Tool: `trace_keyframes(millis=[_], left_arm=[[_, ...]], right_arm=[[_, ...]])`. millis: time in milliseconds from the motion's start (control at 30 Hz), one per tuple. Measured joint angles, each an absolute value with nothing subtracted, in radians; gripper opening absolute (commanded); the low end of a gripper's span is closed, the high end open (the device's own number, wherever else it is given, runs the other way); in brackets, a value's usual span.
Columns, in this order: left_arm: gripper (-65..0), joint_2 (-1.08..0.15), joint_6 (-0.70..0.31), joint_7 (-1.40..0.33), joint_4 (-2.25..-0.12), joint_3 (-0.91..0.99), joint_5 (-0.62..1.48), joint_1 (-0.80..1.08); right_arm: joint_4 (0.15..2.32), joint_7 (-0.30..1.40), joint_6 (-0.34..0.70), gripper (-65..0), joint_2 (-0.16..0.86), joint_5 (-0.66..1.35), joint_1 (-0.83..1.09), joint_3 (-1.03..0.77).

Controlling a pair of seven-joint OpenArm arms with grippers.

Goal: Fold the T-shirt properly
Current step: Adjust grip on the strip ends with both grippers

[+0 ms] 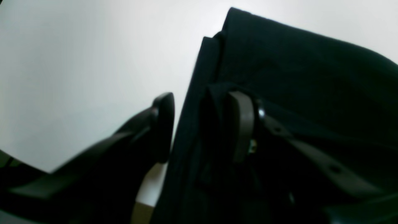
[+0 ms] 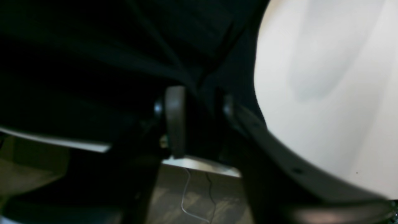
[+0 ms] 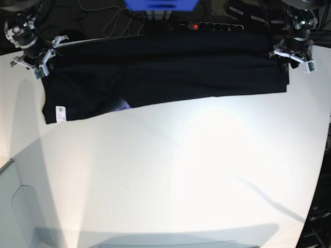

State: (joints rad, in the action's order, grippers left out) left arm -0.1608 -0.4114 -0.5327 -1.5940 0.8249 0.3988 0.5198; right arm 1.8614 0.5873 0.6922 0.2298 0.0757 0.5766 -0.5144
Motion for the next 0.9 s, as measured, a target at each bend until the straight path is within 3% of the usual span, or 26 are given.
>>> trace_keyframes(millis=[100,433,700,767,900], left_arm=[[-37.5,-0.16,-0.411,-0.527,-1.594,0.831,0.402,0.521],[-37.4,-0.152,-0.408,-0.535,-1.665,0.887,0.409,0.522],[-37.0,-0.14,-0.408,-0.535,-1.662,0.882,0.405,0.524],[-33.0,-0.133,-0.408,-0.536,-1.662,0.882,0.405,0.524],[-18.3,-0.135,-0.408,-0.535,-1.662,0.882,0.406,0.527]], right_arm=[[1.887,0.592,0.692,-37.8,0.224,0.08,0.574,-0.551],[1.961,0.599,0.691,-37.3,0.133,0.074,0.48,-0.651],[1.906,0.606,0.693,-37.3,0.076,0.068,0.455,-0.529],[1.885,0.603,0.692,-37.3,0.082,0.067,0.45,-0.511],[1.811,0.591,0.692,-37.3,0.089,0.068,0.418,-0.468]])
